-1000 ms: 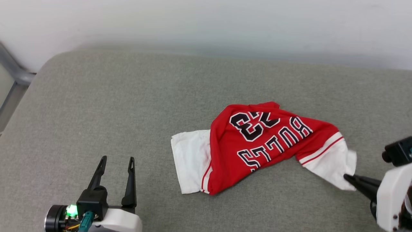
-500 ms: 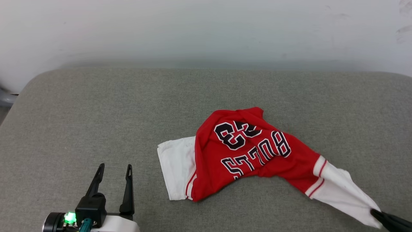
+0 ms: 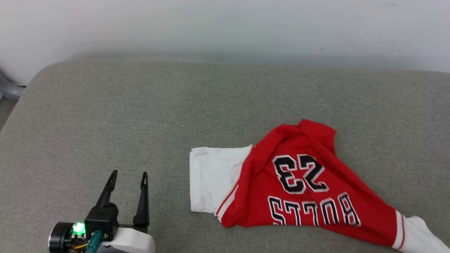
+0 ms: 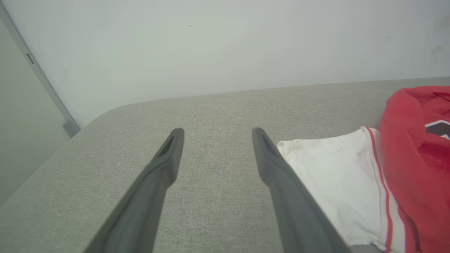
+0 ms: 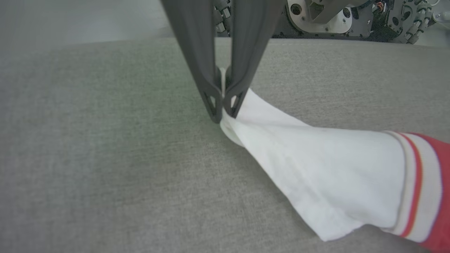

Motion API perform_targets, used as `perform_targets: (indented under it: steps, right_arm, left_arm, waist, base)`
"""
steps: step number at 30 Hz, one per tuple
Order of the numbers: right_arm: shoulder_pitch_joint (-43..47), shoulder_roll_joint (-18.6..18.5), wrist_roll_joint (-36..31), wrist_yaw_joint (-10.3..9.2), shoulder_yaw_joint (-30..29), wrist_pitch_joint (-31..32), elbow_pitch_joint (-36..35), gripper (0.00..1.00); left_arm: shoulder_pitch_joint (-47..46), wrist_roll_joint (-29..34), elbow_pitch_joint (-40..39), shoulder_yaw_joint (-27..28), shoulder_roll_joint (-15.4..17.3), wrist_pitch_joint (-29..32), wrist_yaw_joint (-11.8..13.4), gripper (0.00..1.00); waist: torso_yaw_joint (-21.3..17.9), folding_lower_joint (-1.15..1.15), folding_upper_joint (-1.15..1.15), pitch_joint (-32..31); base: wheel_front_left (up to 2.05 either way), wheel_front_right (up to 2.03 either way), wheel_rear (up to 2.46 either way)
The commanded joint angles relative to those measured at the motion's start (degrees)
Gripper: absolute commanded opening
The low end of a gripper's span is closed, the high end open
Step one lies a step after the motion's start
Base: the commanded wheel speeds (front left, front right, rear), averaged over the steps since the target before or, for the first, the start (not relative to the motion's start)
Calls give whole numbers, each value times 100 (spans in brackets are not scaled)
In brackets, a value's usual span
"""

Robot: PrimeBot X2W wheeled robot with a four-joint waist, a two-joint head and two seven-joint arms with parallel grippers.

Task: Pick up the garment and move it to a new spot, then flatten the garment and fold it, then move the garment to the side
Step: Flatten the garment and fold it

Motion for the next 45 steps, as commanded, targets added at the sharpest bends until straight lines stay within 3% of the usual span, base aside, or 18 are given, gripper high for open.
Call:
perform_targets:
  steps: [1,6,7,8,9,16,20,27,35,40,45]
  right_arm:
    - [-60,-30,-36,-6,18,-27,56,0]
    - [-216,24,-249,-8,219,-304,592,0]
    - [-272,30,-260,-7,237,-424,587,29]
    - [-308,-4,-300,-7,278,-547,541,86]
    - [-333,-50,-320,-5,302,-695,465,100]
    - [-388,-170,-423,-5,201,-1616,-475,100]
    - [-416,-14,-683,-5,66,-2040,-1210,100]
    - [-709,778,-1734,-5,-27,-2967,-2080,100]
    - [-904,1834,-2766,-6,91,-3995,-2390,100]
    - [-720,2273,-3134,-6,247,-4259,-2352,100]
    - [-601,2483,-3327,-6,378,-4251,-2364,100]
  left_arm:
    - [-85,-27,-1,16,30,-15,2,100]
    - [-96,-45,51,36,42,-15,4,100]
    - [-75,-41,54,40,38,-15,12,100]
    - [-47,-40,61,48,38,-15,23,100]
    - [-12,-38,71,58,41,-15,32,100]
    - [144,-19,61,77,56,-15,63,100]
    - [161,-13,24,74,66,-15,75,100]
    - [140,-5,-10,41,68,-15,80,100]
    - [-21,-49,31,36,179,-15,-15,100]
    - [-349,-88,91,-30,319,-15,-248,100]
    - [-1011,-242,613,-314,734,0,-602,100]
  waist:
    - [29,0,0,18]
    - [104,0,0,-2]
    - [105,0,0,-24]
    - [99,0,0,-53]
    - [88,0,0,-90]
    - [10,0,0,-297]
    - [-16,0,0,-331]
    - [-11,0,0,-334]
    - [56,0,0,-341]
    - [106,0,0,-343]
    - [89,0,0,-287]
  base:
    - [0,0,0]
    - [0,0,0]
    - [0,0,0]
    - [0,0,0]
    - [0,0,0]
    - [0,0,0]
    - [0,0,0]
    - [0,0,0]
    - [0,0,0]
    - [0,0,0]
    - [0,0,0]
